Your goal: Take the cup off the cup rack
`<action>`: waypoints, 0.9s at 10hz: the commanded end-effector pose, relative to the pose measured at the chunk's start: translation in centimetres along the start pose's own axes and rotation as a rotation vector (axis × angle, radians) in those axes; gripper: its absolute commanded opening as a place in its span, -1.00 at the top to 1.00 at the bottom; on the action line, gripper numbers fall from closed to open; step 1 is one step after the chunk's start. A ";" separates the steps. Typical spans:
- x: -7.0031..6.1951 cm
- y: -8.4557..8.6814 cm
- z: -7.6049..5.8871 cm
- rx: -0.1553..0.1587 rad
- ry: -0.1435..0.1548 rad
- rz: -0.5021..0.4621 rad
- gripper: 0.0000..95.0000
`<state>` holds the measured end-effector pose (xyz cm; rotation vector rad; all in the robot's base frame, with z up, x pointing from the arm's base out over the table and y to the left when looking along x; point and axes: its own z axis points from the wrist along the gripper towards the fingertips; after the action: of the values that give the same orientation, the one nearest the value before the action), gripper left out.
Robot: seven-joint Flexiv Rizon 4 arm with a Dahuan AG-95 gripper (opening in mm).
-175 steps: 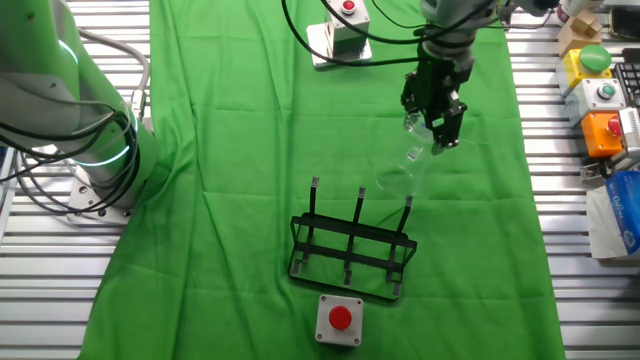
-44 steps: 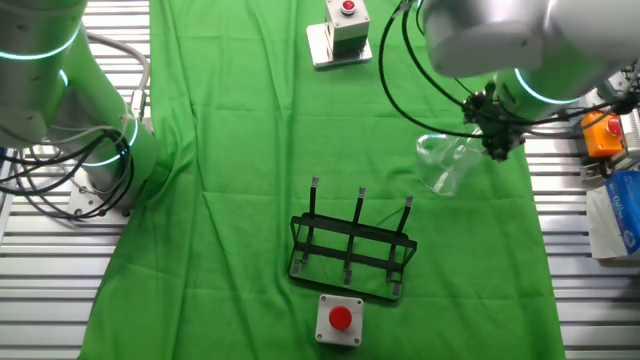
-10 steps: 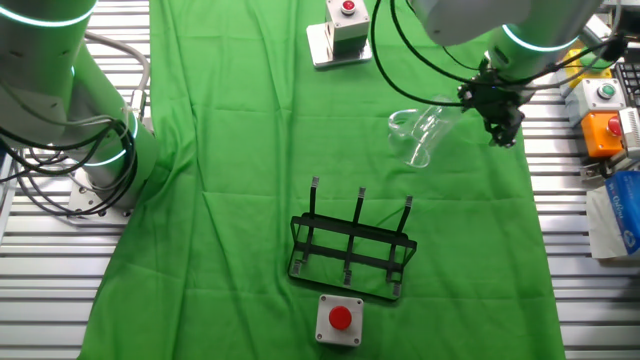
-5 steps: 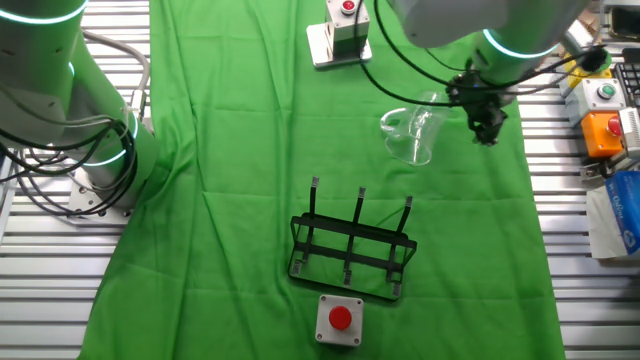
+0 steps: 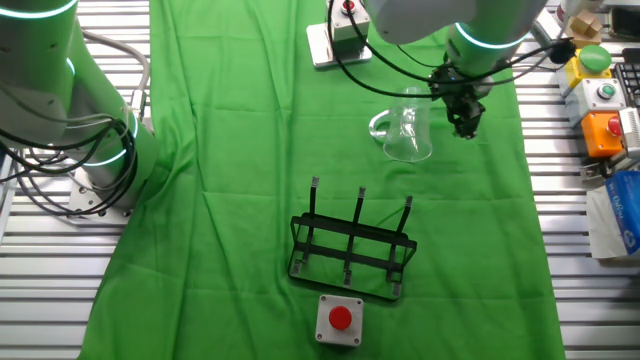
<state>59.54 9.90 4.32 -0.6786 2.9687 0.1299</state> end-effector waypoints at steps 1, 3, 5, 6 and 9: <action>0.2 0.1 -0.1 0.005 0.002 0.003 -0.60; 0.0 0.0 -0.5 0.001 0.010 0.008 -0.60; -0.3 -0.6 -1.5 -0.003 0.021 0.017 -0.20; -0.4 -1.0 -1.8 -0.005 0.021 0.011 -0.20; -0.7 -4.2 -4.1 -0.037 0.042 -0.010 -0.20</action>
<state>61.47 5.93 8.22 -0.7209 2.9953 0.1659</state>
